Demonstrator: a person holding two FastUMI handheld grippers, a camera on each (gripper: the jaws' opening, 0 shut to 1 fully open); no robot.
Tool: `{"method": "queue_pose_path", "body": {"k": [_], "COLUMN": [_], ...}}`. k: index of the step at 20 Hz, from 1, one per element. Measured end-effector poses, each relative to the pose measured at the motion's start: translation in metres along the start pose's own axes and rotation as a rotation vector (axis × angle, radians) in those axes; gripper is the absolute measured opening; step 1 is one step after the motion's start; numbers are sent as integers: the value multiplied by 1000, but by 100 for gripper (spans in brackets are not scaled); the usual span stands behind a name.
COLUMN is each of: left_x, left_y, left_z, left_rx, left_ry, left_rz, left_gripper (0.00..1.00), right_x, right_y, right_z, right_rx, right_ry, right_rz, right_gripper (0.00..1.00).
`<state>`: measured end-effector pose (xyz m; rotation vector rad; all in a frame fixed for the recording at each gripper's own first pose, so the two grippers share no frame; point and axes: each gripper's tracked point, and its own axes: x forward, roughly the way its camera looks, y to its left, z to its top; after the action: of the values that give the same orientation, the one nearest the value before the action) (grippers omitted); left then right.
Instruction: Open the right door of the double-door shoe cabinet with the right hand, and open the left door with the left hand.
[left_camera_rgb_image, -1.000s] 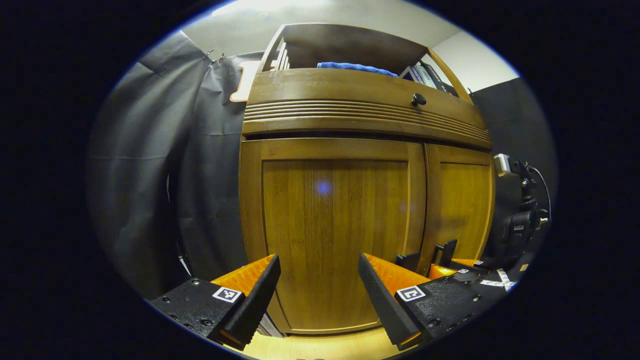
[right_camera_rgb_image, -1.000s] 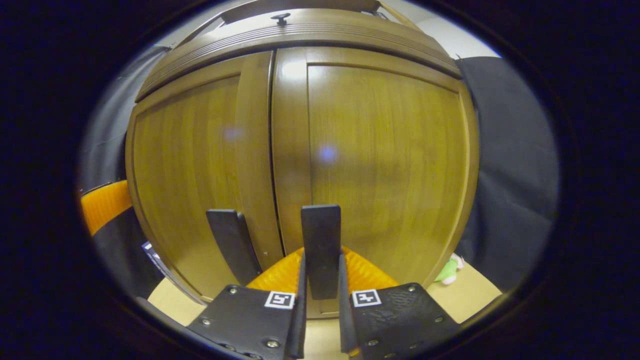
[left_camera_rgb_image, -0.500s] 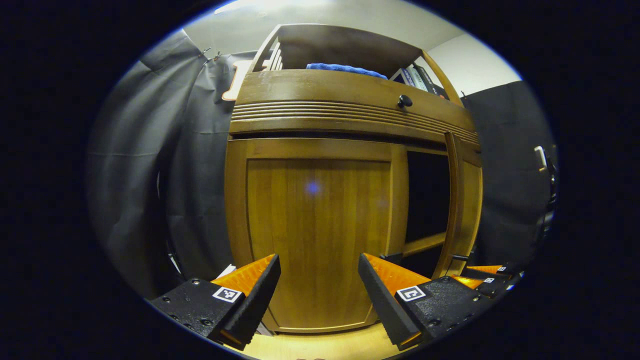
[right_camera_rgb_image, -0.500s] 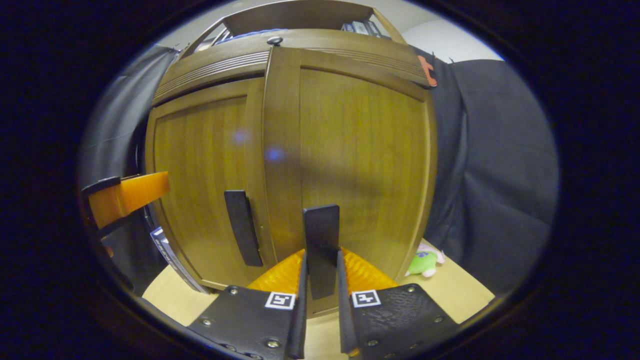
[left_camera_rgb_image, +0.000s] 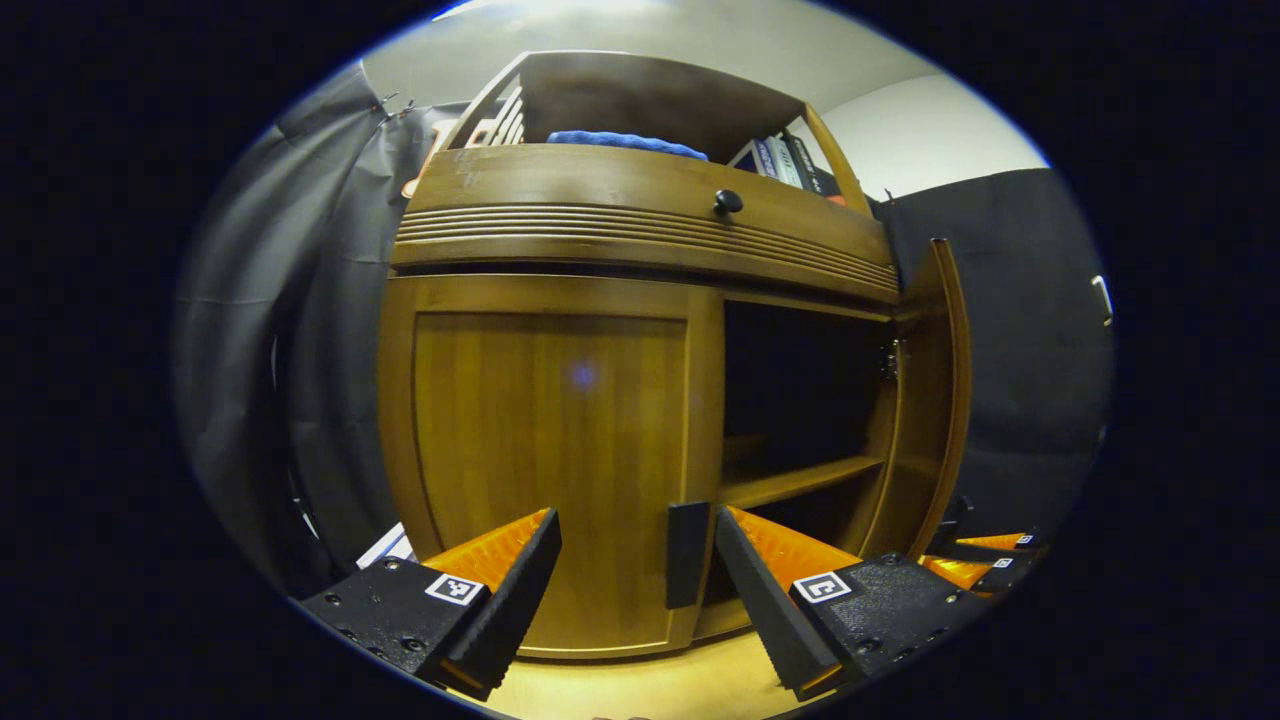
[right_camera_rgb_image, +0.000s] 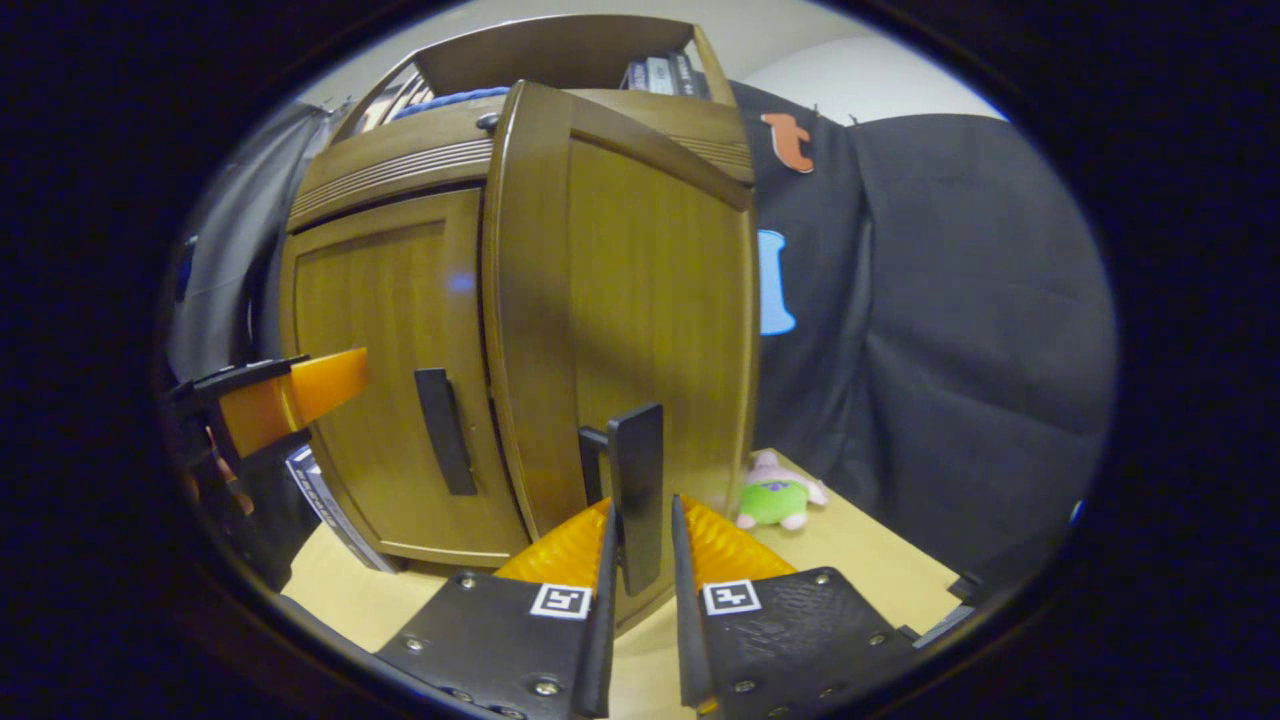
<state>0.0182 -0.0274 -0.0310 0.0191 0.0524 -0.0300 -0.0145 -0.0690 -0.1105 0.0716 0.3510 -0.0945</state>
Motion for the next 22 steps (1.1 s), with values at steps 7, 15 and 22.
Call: {"method": "queue_pose_path", "body": {"k": [7, 15, 22], "left_x": [-9, -10, 0], "left_y": [-35, -39, -35], "left_z": [-3, -13, -24], "left_rx": [3, 2, 3], "left_ry": [18, 51, 79], "left_rz": [-72, -82, -77], "left_gripper": [97, 95, 95], "right_x": [-22, -37, -52], "right_y": [-50, -95, -153], "right_z": [5, 3, 4], "right_rx": [34, 49, 56], "right_ry": [-28, -36, -46], "right_rz": [-99, -193, -330], "right_gripper": [26, 26, 24]}}
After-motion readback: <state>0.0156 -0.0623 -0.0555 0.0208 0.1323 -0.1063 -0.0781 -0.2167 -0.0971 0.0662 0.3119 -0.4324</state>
